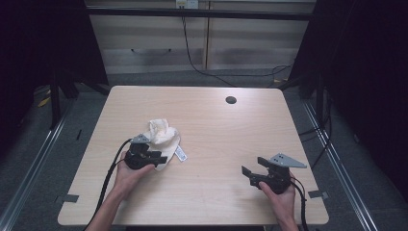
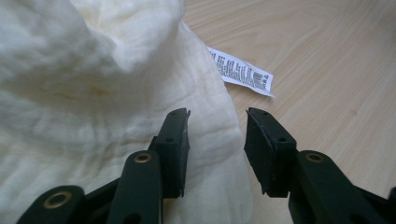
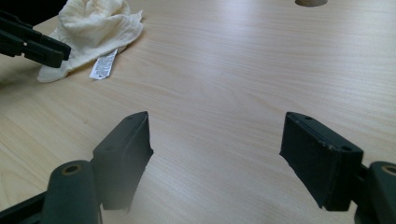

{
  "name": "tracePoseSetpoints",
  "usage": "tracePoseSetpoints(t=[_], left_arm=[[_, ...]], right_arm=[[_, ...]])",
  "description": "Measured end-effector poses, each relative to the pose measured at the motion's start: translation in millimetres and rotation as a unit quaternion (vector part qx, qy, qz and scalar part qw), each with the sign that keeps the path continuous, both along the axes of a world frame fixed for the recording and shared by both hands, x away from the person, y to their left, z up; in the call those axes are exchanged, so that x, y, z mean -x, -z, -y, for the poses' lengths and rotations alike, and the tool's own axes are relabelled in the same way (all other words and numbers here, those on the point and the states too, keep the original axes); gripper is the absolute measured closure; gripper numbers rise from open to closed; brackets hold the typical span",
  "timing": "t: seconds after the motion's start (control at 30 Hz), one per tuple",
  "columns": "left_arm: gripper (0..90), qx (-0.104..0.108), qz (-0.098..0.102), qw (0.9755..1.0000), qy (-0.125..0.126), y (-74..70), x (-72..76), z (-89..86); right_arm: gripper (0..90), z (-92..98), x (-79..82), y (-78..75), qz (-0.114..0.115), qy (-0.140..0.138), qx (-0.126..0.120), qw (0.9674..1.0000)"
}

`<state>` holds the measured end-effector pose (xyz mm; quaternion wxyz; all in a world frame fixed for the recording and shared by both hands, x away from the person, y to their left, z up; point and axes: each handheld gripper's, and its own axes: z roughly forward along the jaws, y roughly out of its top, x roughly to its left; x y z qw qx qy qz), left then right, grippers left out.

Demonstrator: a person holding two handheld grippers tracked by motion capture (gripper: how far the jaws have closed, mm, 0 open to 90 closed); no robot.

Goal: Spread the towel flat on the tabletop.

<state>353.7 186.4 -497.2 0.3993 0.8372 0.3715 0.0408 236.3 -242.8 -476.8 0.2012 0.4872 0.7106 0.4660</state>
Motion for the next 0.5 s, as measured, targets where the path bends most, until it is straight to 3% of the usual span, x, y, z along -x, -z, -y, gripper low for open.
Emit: tracePoseSetpoints(t=[0.07, 0.1, 0.2, 0.23, 0.27, 0.43, 0.47, 0.5], left_arm=[[56.2, -0.005, -0.004, 1.0000, 0.005, 0.9, 0.2, 0.7], [55.6, -0.014, 0.003, 0.9998, 0.011, 2.3, 1.7, 2.7], [55.1, -0.016, 0.007, 0.9998, 0.010, 2.5, 2.7, 3.9], [56.0, -0.026, 0.023, 0.9993, 0.015, 3.5, 4.1, 3.3], [61.6, -0.026, 0.023, 0.9993, 0.015, 3.5, 4.1, 3.3], [65.5, -0.035, 0.044, 0.9983, 0.015, 5.0, 6.7, 2.8], [65.6, -0.056, 0.055, 0.9966, 0.025, 3.5, 9.7, 5.4], [66.2, -0.056, 0.055, 0.9966, 0.025, 3.5, 9.7, 5.4]], right_arm=[[23.7, -0.1, 0.0, 0.1, 0.000, 0.000, 0.000, 1.0000], [23.7, -0.3, -0.3, 0.3, 0.000, -0.001, 0.001, 1.0000], [23.7, -0.4, -0.1, 0.5, -0.001, -0.002, 0.003, 1.0000], [23.8, -0.5, -0.1, 0.5, -0.002, -0.002, 0.002, 1.0000], [23.8, -0.5, -0.1, 0.5, -0.002, -0.002, 0.002, 1.0000], [23.9, -1.1, 0.0, 0.6, -0.003, -0.004, 0.000, 1.0000], [23.9, -1.3, -0.1, 0.7, -0.004, -0.004, 0.000, 1.0000], [23.9, -1.3, -0.2, 0.8, -0.004, -0.004, 0.000, 1.0000]])
